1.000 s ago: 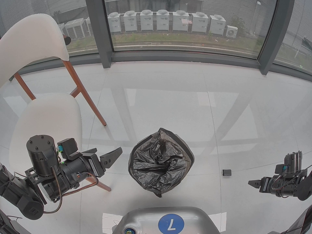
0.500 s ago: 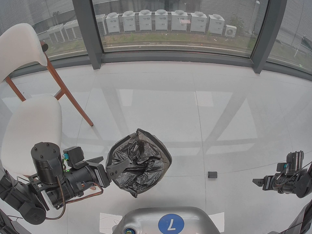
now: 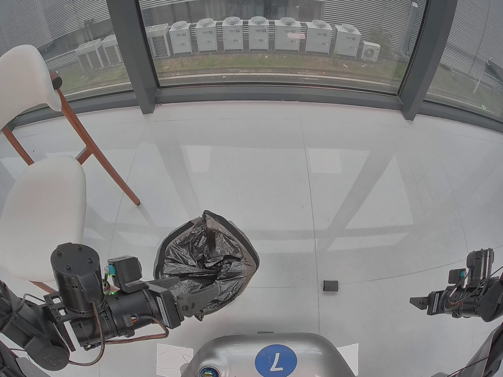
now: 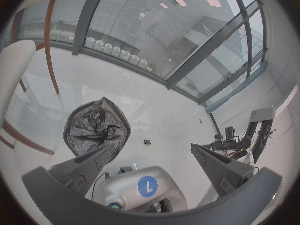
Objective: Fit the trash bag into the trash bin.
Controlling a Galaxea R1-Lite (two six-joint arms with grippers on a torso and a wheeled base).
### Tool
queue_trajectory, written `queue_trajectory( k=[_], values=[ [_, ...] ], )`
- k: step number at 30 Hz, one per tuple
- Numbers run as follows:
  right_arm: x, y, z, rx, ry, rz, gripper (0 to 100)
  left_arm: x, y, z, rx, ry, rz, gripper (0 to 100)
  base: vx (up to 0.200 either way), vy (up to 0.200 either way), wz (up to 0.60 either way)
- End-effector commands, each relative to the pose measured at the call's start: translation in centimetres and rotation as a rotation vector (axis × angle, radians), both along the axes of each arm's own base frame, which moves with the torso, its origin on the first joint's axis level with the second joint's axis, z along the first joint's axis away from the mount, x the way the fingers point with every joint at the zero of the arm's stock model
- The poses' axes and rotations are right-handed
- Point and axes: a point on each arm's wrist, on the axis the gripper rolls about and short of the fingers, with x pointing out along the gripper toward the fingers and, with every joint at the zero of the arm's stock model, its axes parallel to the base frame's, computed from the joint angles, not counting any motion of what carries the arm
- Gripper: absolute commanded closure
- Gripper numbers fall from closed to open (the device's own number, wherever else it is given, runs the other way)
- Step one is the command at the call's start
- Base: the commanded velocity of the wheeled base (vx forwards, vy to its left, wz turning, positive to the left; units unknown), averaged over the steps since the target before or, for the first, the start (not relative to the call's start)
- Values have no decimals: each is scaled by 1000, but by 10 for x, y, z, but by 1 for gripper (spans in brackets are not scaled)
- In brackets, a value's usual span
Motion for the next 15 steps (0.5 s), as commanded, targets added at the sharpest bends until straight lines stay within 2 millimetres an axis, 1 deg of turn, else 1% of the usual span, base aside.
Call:
queue_trajectory(
  k=[1, 3, 4, 6, 7, 8, 9, 15],
  values=[
    [-6, -1, 1, 3, 11, -6, 0, -9, 5, 11, 2, 36, -21, 0, 0, 0, 0],
    [-6, 0, 0, 3, 15, -3, 0, -8, 6, 9, 34, 48, 3, 0, 0, 0, 0],
    [-6, 0, 0, 2, 20, -3, 0, -12, 9, 2, 134, 74, 30, 0, 0, 0, 0],
    [-6, 1, -1, 3, 25, 2, 0, -18, 13, -2, 206, 102, 13, 0, 0, 0, 0],
    [-6, 1, -1, 2, 24, 3, 0, -19, 14, -2, 213, 103, 9, 0, 0, 0, 0],
    [-6, 2, -2, 0, 29, 11, 0, -28, 20, 1, 232, 111, 5, 0, 0, 0, 0],
    [-5, 2, -2, -2, 26, 13, 0, -30, 22, 2, 236, 112, 3, 0, 0, 0, 0],
    [-5, 3, -3, -2, 29, 24, 0, -37, 26, -2, 260, 124, 15, 0, 0, 0, 0]
  ],
)
